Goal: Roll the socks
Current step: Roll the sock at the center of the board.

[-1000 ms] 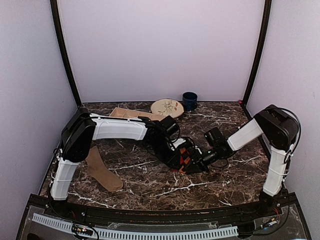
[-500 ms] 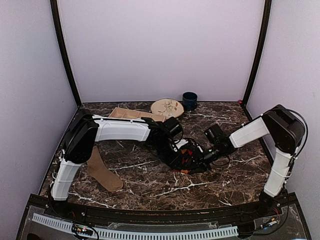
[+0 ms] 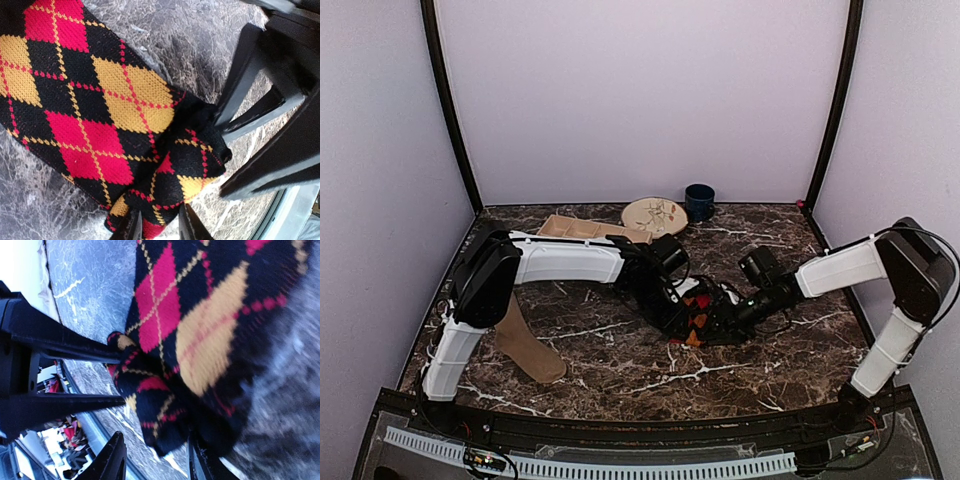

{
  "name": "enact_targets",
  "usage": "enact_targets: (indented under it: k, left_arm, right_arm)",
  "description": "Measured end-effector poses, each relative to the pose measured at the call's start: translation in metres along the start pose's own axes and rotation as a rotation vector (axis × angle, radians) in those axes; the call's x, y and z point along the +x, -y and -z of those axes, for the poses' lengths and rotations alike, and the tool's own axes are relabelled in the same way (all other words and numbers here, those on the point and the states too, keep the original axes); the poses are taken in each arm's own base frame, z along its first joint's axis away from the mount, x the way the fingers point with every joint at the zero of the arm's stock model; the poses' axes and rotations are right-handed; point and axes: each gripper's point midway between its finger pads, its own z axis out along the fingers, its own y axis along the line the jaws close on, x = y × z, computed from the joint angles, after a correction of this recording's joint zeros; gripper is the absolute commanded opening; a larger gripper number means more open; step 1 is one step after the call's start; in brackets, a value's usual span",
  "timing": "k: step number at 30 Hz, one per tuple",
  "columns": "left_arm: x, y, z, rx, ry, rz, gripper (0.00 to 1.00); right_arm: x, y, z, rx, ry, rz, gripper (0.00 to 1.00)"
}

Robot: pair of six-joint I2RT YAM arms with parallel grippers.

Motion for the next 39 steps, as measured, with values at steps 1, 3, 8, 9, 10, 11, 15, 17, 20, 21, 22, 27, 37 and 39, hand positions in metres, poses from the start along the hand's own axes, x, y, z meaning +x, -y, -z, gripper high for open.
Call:
enact_targets:
  k: [1,3,8,9,10,11,15,17,20,21,22,27,37,39]
  left_arm:
    - [0.000,0.000,0.000,0.001,0.001,0.002,0.29]
    - [0.000,0.000,0.000,0.001,0.000,0.003,0.29]
    - [0.000,0.001,-0.001,0.007,-0.001,0.002,0.29]
    - [-0.001,0.001,-0.001,0.010,0.000,0.002,0.29]
    - [-0.002,0.002,-0.002,0.015,0.000,0.000,0.29]
    - [-0.002,0.002,-0.002,0.015,0.000,0.000,0.29]
    - [-0.002,0.003,-0.003,0.023,-0.001,-0.018,0.29]
    - [-0.003,0.004,-0.004,0.032,-0.002,-0.029,0.29]
    - [-0.004,0.007,-0.006,0.054,-0.005,-0.048,0.28]
    - [-0.005,0.008,-0.006,0.061,-0.006,-0.055,0.29]
    - [-0.005,0.008,-0.007,0.068,-0.007,-0.061,0.29]
    - [-0.004,0.007,-0.006,0.105,-0.019,-0.066,0.28]
    - [-0.002,0.005,-0.005,0.169,-0.037,-0.053,0.26]
    - [-0.002,0.004,-0.005,0.174,-0.039,-0.054,0.25]
  right_arm:
    - [0.001,0.001,0.002,0.013,0.007,0.006,0.40]
    - [0.002,0.004,0.008,0.046,0.030,0.026,0.40]
    - [-0.008,-0.004,0.037,0.151,0.160,0.159,0.40]
    - [-0.010,-0.007,0.045,0.177,0.195,0.200,0.40]
    - [-0.012,-0.011,0.051,0.205,0.226,0.240,0.40]
    - [-0.012,-0.016,0.058,0.230,0.258,0.286,0.40]
    - [-0.008,-0.031,0.068,0.338,0.339,0.457,0.40]
    - [0.002,-0.034,0.063,0.403,0.344,0.548,0.41]
    - [0.017,-0.033,0.052,0.494,0.333,0.652,0.42]
    - [0.022,-0.032,0.049,0.529,0.336,0.684,0.42]
    - [0.025,-0.030,0.047,0.562,0.341,0.711,0.42]
    - [0.034,-0.025,0.038,0.720,0.355,0.824,0.46]
    - [0.034,-0.017,0.011,0.986,0.331,0.992,0.55]
    - [0.031,-0.015,0.012,1.016,0.337,0.999,0.57]
